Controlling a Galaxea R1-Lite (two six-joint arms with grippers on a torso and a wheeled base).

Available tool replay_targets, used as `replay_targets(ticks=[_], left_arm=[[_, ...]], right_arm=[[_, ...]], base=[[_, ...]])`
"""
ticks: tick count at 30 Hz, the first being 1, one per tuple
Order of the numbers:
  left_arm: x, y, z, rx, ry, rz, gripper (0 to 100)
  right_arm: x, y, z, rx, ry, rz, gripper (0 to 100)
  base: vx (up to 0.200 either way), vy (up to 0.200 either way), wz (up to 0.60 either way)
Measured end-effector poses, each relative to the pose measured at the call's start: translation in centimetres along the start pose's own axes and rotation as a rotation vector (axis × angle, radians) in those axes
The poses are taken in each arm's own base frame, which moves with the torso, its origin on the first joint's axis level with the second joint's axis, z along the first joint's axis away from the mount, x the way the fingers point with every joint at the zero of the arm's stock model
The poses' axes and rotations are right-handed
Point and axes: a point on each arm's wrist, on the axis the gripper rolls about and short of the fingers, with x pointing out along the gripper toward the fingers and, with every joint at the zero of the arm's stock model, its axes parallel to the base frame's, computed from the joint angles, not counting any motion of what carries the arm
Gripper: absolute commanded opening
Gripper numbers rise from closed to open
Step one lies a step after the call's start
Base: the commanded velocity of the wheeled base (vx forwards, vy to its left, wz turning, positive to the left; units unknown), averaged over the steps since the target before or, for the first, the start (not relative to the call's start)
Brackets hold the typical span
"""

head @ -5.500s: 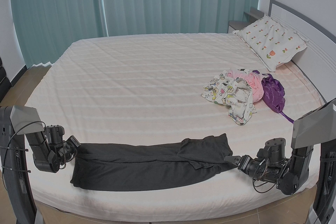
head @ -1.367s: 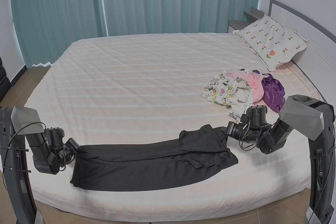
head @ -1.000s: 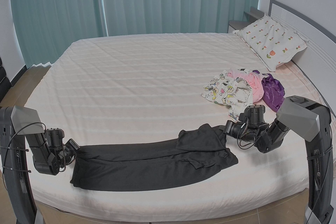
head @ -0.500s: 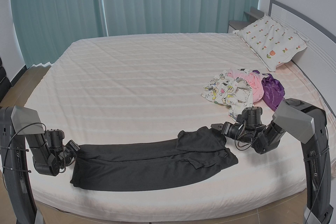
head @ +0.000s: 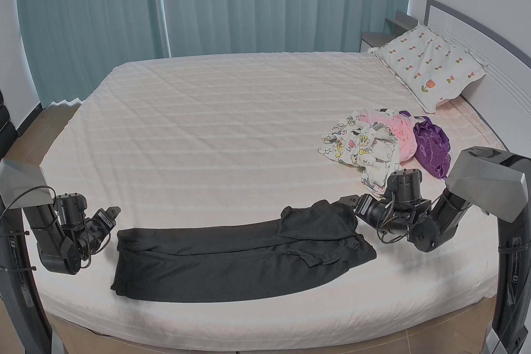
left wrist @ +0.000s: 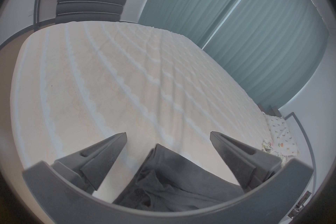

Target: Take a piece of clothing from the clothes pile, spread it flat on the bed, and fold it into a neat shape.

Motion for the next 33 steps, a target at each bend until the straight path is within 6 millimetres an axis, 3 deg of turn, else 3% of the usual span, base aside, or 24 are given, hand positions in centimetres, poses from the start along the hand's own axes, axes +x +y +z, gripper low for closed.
replay_targets(ticks=[10,15,22,33], left_arm=[[-4.7,1.1,-2.2,0.075,0.159,-0.027,100],[-5.8,1.7,-3.6,0.097,0.233,-0.026,100],[-5.5,1.6,-4.6,0.159,0.270,-0.031,100],[-2.9,0.5,-4.8,0.261,0.222,-0.095,100]], right_arm=[[-3.4,0.6,-2.8,0.092,0.058,-0.055,100],[-4.1,0.5,-3.7,0.161,0.080,-0.072,100],[-4.4,0.5,-4.3,0.154,0.099,-0.078,100],[-4.6,0.5,-4.6,0.148,0.111,-0.082,100]], base=[[-0.060,0.000,0.00],[0.000,0.000,0.00],[0.000,0.000,0.00],[0.000,0.000,0.00]])
